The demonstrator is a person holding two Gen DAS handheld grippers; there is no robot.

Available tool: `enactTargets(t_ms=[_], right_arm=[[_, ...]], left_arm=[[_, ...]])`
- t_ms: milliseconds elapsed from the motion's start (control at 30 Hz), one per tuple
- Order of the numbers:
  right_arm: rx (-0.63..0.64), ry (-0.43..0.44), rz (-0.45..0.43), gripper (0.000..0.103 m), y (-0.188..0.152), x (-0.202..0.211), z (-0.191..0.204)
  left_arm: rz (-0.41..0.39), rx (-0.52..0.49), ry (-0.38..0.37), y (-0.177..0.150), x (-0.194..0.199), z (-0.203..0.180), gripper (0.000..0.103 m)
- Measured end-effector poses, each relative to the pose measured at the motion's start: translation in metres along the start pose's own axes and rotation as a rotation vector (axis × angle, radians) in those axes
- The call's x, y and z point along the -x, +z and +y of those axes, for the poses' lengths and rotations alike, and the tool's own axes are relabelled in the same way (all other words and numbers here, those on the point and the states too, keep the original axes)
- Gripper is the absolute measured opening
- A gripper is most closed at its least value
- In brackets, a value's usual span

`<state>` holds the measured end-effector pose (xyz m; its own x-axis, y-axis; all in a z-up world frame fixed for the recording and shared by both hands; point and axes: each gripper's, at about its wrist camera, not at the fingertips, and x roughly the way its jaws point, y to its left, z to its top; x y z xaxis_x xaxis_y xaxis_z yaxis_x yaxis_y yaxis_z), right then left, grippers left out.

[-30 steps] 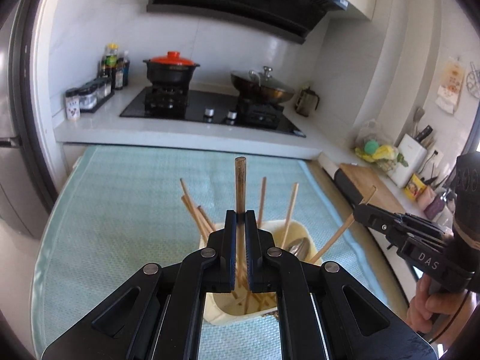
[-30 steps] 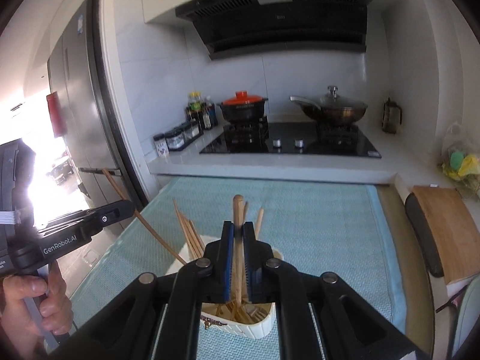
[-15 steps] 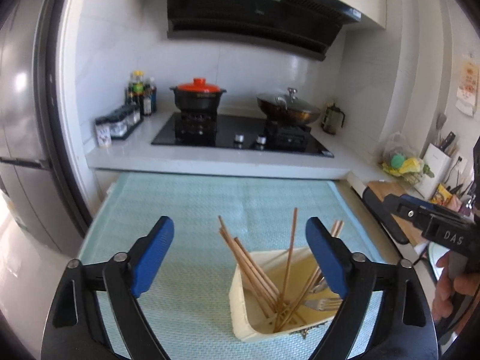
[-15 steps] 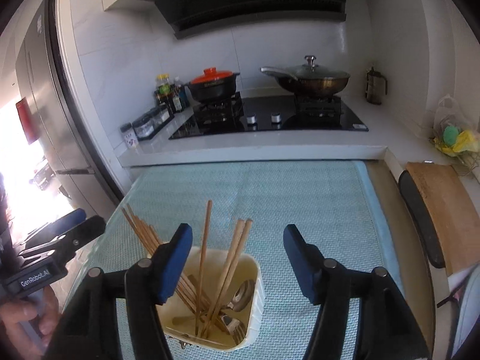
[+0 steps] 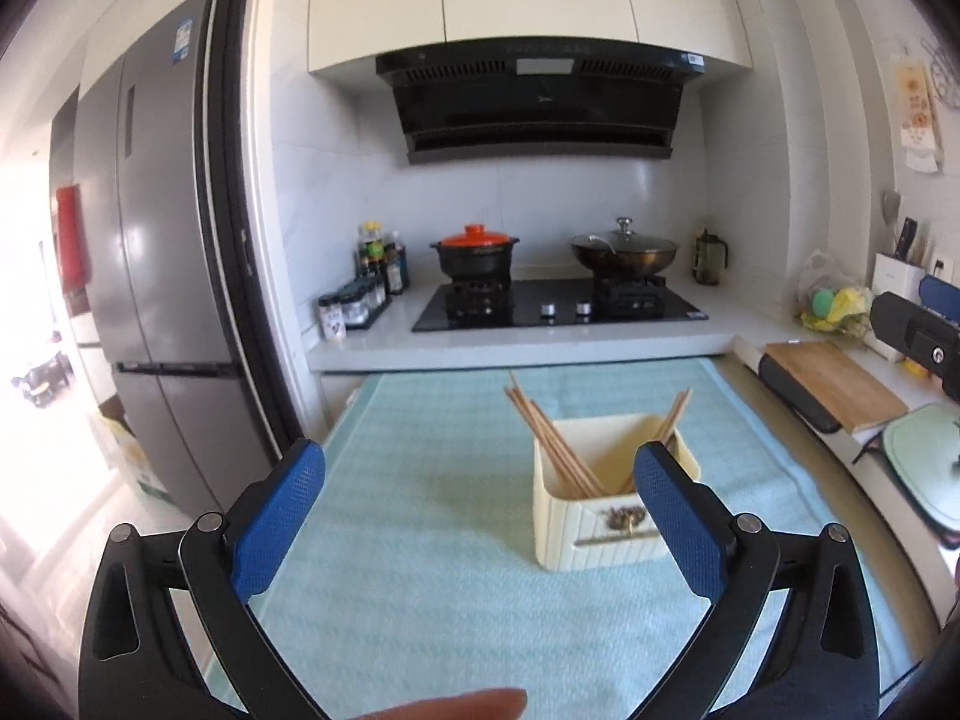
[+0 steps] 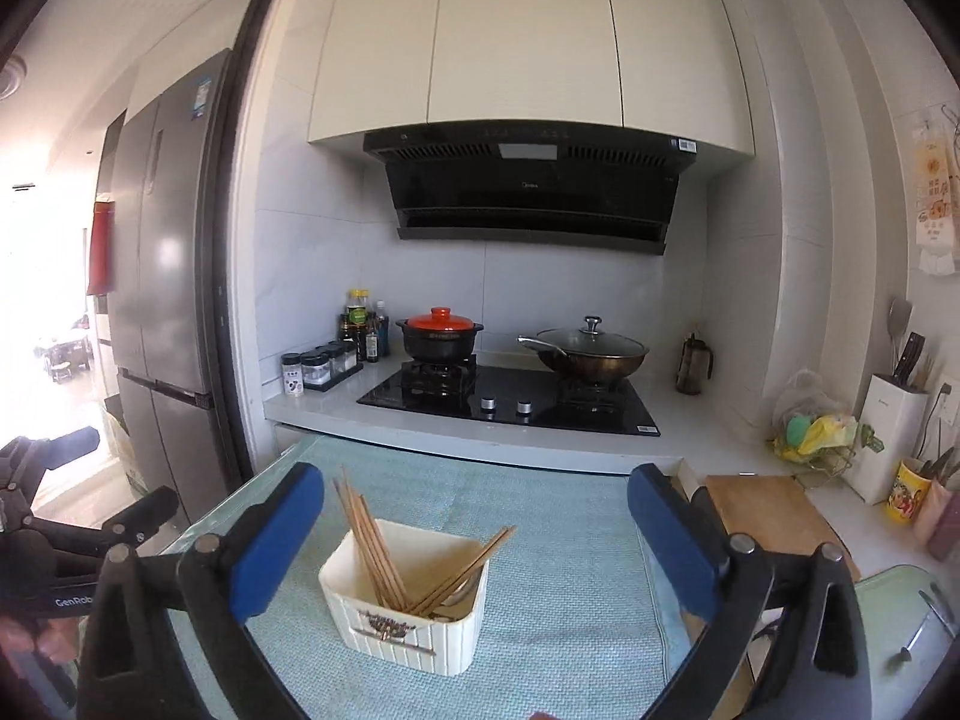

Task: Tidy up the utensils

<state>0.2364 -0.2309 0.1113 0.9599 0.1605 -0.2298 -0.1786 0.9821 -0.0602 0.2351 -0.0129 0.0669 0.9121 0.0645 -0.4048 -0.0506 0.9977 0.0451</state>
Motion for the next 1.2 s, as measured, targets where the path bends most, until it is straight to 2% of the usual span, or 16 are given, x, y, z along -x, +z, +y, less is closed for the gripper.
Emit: enactTargets(t_ms=[133, 200, 367, 567, 733, 900, 1200], right_arm=[[-0.014, 0.033, 0.055, 0.103, -0.027, 0.027, 0.013], [-0.037, 0.023, 0.072, 0.103, -0.042, 0.04, 0.016], [-0.08, 0.01, 0.119, 0.103, -0.074, 0.064, 0.026], [-0.086, -0.008, 0.185, 0.103, -0.1, 0.083, 0.042], [-0.078, 0.017, 0.229, 0.103, -0.107, 0.091, 0.052], [-0.069, -0.019, 0.208, 0.103, -0.1, 0.102, 0.052], [-0.056, -0.004, 0.197, 0.103, -0.094, 0.109, 0.06]], left_arm=[[0.082, 0.017, -0.021, -0.028, 0.019, 0.002, 0.103], [0.093, 0.005, -0.004, -0.039, 0.031, 0.002, 0.103], [0.138, 0.034, -0.015, -0.06, 0.053, 0.008, 0.103], [0.156, 0.045, -0.014, -0.073, 0.073, 0.008, 0.103], [0.15, 0.033, 0.01, -0.073, 0.078, 0.006, 0.103], [0.176, 0.035, 0.01, -0.075, 0.072, 0.006, 0.103], [0.19, 0.033, 0.018, -0.078, 0.072, 0.008, 0.103]])
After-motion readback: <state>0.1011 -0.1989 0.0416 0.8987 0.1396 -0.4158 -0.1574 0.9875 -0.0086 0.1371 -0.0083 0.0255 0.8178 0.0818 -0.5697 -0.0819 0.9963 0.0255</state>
